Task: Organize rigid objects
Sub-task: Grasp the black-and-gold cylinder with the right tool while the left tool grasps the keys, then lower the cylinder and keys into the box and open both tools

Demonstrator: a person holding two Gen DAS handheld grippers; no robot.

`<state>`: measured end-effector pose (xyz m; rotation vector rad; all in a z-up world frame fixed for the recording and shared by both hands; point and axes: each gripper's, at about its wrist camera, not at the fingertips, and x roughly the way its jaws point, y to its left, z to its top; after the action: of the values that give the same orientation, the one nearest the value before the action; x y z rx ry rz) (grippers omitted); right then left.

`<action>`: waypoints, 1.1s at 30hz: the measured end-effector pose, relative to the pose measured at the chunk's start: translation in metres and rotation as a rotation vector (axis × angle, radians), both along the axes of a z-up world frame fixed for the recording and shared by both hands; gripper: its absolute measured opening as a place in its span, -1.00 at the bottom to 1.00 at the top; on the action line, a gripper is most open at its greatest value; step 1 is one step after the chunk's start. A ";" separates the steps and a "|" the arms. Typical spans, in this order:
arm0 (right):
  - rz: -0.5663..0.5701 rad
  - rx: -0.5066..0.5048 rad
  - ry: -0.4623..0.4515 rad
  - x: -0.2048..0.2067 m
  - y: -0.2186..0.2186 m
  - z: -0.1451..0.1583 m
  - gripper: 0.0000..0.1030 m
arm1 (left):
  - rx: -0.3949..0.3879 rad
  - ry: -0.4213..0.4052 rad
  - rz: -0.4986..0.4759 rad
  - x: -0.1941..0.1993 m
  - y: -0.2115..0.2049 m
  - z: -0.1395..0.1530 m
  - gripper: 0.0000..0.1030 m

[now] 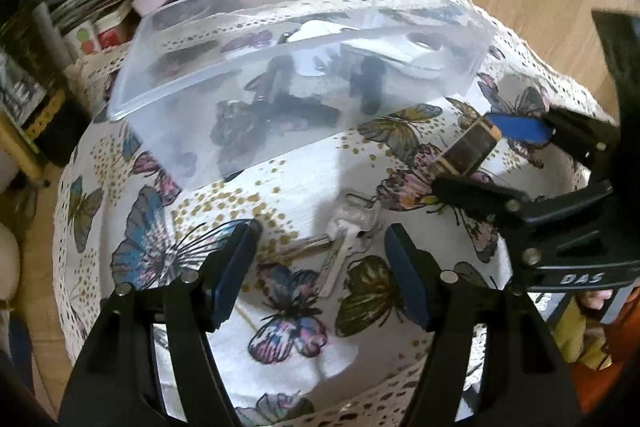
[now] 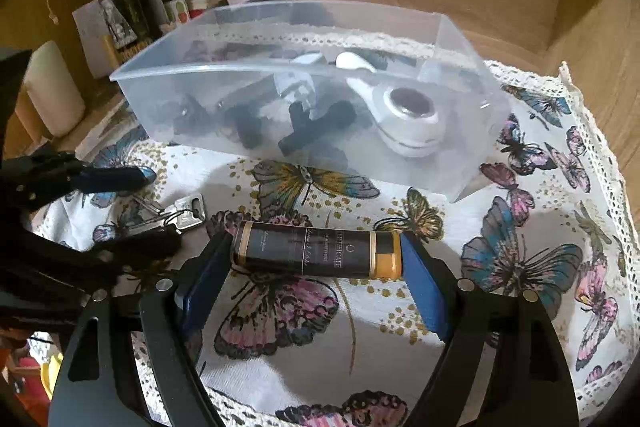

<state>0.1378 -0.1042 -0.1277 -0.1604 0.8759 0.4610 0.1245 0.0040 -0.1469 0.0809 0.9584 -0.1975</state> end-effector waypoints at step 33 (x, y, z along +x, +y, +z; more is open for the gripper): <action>-0.058 0.156 -0.256 -0.001 -0.022 0.086 0.57 | -0.140 -0.275 0.092 -0.019 0.033 0.090 -0.53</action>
<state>0.1368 -0.1258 -0.0421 -0.0493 0.5898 0.4415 0.1052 0.0369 -0.0571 -0.0641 0.6710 -0.1630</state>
